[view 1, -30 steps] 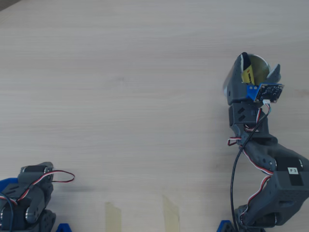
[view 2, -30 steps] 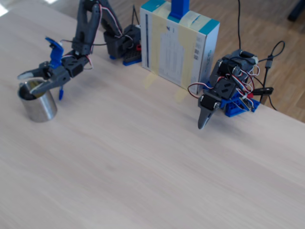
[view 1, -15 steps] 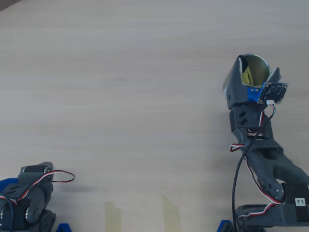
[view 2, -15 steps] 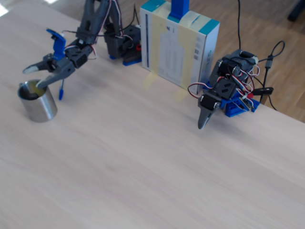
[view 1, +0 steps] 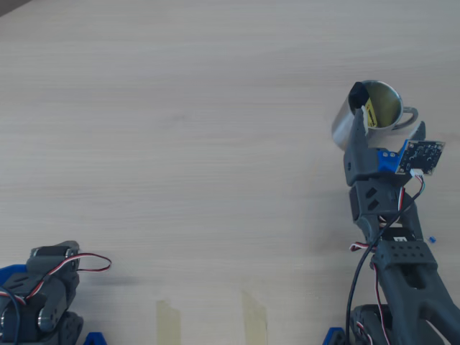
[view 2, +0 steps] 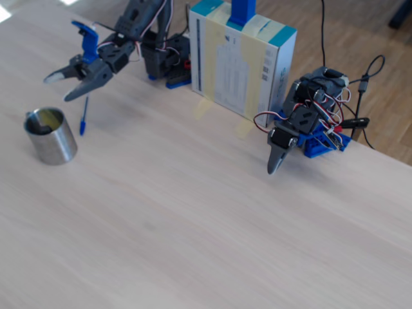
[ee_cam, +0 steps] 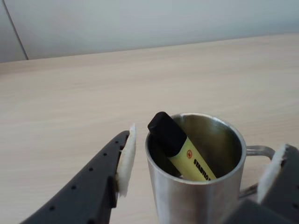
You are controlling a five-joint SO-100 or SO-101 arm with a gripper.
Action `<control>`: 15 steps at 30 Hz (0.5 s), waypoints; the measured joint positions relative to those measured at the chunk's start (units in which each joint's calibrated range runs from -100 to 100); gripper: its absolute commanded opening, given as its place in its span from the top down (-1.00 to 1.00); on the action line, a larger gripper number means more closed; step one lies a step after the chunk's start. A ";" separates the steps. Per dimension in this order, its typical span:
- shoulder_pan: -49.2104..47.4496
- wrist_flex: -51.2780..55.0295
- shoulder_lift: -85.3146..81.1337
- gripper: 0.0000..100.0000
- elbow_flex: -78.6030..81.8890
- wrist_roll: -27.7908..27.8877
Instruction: Grab the yellow pen and put it in the silver cup.
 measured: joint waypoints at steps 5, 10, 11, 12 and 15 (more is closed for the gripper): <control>0.00 8.41 -13.67 0.17 8.48 -2.26; 0.50 14.63 -25.68 0.17 14.70 -2.51; 0.75 15.97 -27.68 0.17 15.42 -2.51; 1.00 17.40 -29.51 0.18 15.87 -2.51; 1.84 21.19 -34.35 0.18 17.94 -2.51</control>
